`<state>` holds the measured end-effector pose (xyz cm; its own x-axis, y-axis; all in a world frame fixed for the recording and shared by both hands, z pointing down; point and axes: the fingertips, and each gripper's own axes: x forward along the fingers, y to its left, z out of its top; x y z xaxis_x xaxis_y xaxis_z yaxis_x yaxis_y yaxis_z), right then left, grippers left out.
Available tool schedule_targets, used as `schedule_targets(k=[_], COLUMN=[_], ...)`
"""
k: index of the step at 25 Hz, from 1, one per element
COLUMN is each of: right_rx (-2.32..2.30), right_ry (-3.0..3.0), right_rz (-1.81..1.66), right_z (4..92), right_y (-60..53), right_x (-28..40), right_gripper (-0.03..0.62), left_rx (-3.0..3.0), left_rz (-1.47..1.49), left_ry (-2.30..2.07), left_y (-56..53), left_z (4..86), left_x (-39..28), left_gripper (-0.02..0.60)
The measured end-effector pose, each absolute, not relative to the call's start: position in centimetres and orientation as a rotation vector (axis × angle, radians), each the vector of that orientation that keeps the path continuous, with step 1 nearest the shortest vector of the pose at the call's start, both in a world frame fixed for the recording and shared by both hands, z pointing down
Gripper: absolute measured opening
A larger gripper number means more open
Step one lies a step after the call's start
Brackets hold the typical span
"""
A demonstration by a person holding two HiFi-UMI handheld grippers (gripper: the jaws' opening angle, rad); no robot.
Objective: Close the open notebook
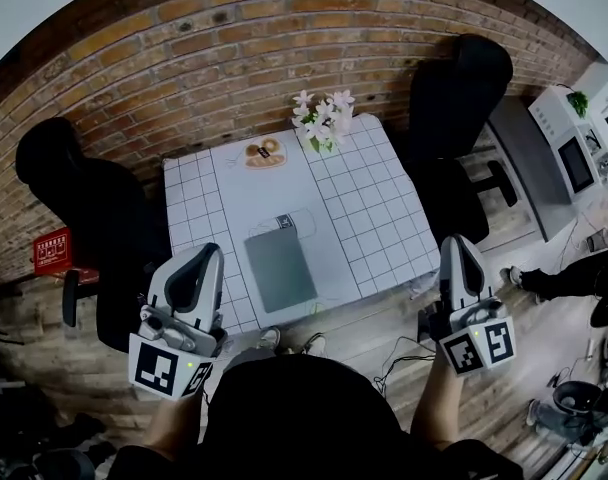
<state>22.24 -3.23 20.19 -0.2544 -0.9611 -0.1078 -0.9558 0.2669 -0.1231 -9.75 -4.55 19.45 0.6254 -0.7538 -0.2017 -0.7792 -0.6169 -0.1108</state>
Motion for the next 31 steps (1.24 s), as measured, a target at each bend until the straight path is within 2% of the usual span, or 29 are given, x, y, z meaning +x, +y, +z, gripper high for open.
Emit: schedule_targets(k=[31], right_rx=[-1.764], right_ry=[2.388], right_rz=[0.081], right_z=[19.2], right_y=[-0.5], right_x=[23.2], right_gripper=[0.014], left_rx=[-2.681], left_rz=[0.262], left_ry=[1.235], left_y=[-3.4], left_z=[19.6], left_x=[-6.5], left_gripper=[0.025])
